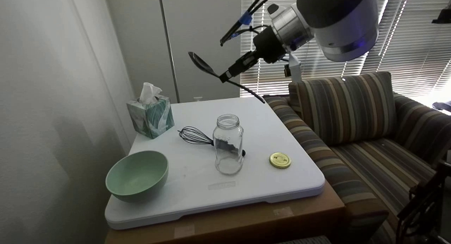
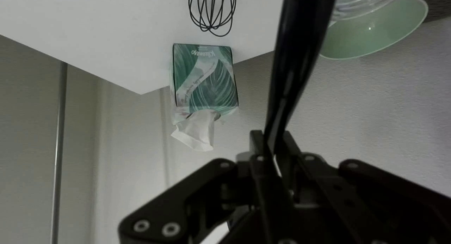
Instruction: Get the black spoon and put it in the colourless glass
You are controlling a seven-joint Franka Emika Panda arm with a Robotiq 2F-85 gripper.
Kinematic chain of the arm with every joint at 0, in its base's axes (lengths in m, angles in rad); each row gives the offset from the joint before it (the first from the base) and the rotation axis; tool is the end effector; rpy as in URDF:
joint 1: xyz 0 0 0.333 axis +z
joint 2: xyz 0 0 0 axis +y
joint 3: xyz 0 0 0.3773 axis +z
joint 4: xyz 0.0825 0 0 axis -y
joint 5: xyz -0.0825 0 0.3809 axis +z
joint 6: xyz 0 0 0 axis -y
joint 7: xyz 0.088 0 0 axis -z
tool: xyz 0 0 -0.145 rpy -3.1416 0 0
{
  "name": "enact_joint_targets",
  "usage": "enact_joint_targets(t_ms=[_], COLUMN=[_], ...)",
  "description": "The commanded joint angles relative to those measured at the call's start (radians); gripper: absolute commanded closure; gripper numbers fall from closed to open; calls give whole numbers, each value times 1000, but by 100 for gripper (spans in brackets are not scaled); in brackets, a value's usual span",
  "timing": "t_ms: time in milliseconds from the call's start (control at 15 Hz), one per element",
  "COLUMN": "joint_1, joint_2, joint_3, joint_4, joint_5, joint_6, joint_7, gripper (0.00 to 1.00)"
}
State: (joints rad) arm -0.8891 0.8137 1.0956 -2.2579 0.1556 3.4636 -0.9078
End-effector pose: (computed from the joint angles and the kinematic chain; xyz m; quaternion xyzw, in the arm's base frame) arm 0.6341 0.0439 0.2792 -0.8641 -0.2186 -0.4246 0.1590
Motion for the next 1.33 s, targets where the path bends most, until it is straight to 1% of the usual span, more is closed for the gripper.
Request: enact_joint_targets(t_ms=[0, 67, 200, 267, 333, 400, 467, 733, 933, 1133, 1267], joint_1=[-16, -8, -12, -20, -46, -51, -59, -89, -94, -98, -102], joint_2=[72, 77, 98, 120, 161, 173, 191, 276, 349, 439, 503], joint_3=[-37, -61, -72, -65, -15, -6, 11, 79, 94, 80, 74], joint_4=[60, 80, 103, 109, 101, 103, 96, 85, 103, 125, 137], joint_5=[-264, -360, -486, -539, -475, -488, -492, -520, -549, -576, -575], joint_6=[0, 0, 0, 0, 0, 0, 0, 0, 0, 0, 0], joint_7=[136, 218, 343, 407, 340, 370, 372, 340, 282, 221, 180], gripper=[97, 97, 97, 97, 97, 97, 97, 97, 97, 97, 97])
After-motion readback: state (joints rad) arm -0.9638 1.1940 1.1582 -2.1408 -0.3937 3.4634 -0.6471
